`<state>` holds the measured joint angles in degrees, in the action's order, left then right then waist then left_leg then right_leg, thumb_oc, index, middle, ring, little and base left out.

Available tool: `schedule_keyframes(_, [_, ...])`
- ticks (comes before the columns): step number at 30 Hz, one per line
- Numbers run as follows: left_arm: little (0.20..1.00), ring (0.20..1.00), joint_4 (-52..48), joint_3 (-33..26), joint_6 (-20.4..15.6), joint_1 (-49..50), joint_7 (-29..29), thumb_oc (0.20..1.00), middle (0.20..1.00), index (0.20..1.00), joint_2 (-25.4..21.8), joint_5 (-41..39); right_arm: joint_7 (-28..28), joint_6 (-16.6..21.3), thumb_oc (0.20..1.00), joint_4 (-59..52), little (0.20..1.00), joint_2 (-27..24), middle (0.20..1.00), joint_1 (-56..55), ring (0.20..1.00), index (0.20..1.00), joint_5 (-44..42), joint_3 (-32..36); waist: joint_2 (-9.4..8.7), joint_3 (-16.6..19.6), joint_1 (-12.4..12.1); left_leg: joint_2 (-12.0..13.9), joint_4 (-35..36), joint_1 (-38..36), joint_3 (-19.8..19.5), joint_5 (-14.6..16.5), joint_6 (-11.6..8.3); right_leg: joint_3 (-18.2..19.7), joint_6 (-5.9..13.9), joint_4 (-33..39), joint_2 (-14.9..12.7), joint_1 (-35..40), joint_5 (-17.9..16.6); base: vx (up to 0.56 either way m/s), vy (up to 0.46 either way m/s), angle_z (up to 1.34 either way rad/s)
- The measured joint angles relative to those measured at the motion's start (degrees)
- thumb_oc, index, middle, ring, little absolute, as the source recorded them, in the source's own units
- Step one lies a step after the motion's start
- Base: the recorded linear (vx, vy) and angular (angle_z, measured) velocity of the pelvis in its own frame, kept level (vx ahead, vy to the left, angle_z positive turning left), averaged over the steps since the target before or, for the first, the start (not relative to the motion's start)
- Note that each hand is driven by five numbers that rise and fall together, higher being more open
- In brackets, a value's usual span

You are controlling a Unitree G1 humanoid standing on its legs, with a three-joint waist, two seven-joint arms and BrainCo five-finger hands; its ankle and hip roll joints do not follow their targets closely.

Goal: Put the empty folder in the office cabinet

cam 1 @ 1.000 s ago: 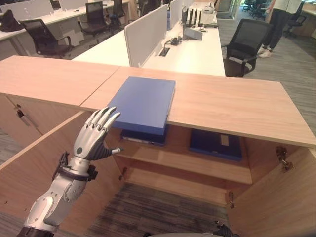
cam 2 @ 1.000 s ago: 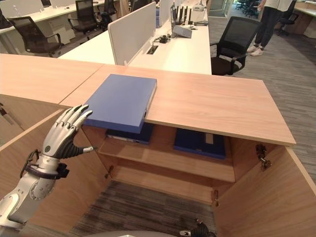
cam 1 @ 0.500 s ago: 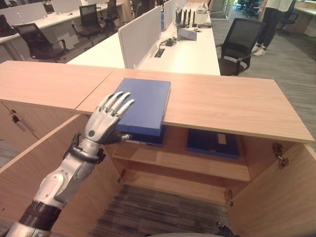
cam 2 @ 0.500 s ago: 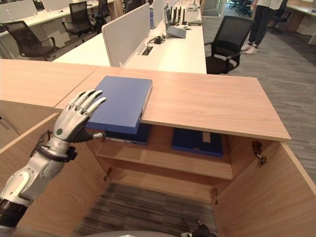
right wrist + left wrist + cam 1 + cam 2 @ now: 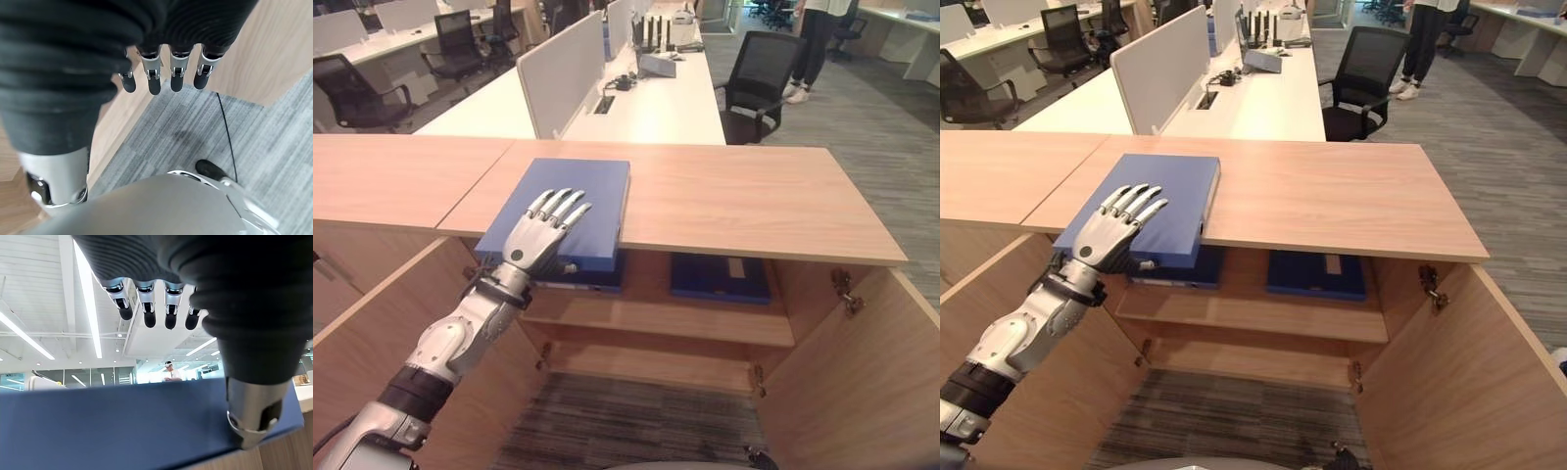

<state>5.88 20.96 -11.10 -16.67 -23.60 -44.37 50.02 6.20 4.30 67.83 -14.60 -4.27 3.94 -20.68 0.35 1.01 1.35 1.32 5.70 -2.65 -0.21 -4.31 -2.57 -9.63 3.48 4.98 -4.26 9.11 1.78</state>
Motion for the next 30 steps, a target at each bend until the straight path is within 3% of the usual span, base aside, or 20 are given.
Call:
schedule_keyframes(14, [1.0,1.0,7.0,2.3,2.2,0.0,0.4,1.0,1.0,1.0,3.7,0.0,0.0,0.0,1.0,-0.1,1.0,0.0,1.0,0.1,1.0,1.0,0.0,0.0,-0.65,-0.4,0.0,0.0,0.0,0.0,0.2,0.0,0.01,0.1,0.02,0.0,0.0,0.0,0.0,0.0,0.0,0.0])
schedule_keyframes(26, [1.0,1.0,9.6,3.8,2.5,-1.6,-0.2,1.0,1.0,1.0,4.0,0.0,0.1,0.0,1.0,-0.1,1.0,0.0,1.0,0.2,1.0,1.0,0.0,0.0,-0.7,-0.4,0.0,0.0,0.0,-0.4,0.3,0.0,0.01,0.3,0.01,0.0,0.0,0.2,-0.1,0.0,0.0,0.0])
schedule_keyframes(28, [0.2,0.2,10.0,3.8,2.7,-1.6,-0.5,0.2,0.2,0.2,4.1,0.0,0.1,0.0,1.0,-0.1,1.0,0.0,1.0,0.1,1.0,1.0,0.0,0.0,-0.68,-0.4,0.1,0.0,0.0,-0.4,0.4,0.0,0.01,0.4,-0.01,0.0,0.0,0.2,-0.1,0.0,0.0,0.0])
schedule_keyframes(30, [0.2,0.2,10.0,3.8,3.2,-1.7,-0.7,0.2,0.2,0.2,4.2,-0.1,0.1,0.0,1.0,-0.1,1.0,0.0,1.0,0.1,1.0,1.0,0.0,0.0,-0.67,-0.4,0.3,0.0,0.0,-0.4,0.4,0.0,0.01,0.4,-0.02,0.0,0.0,0.2,-0.1,0.0,0.0,0.0])
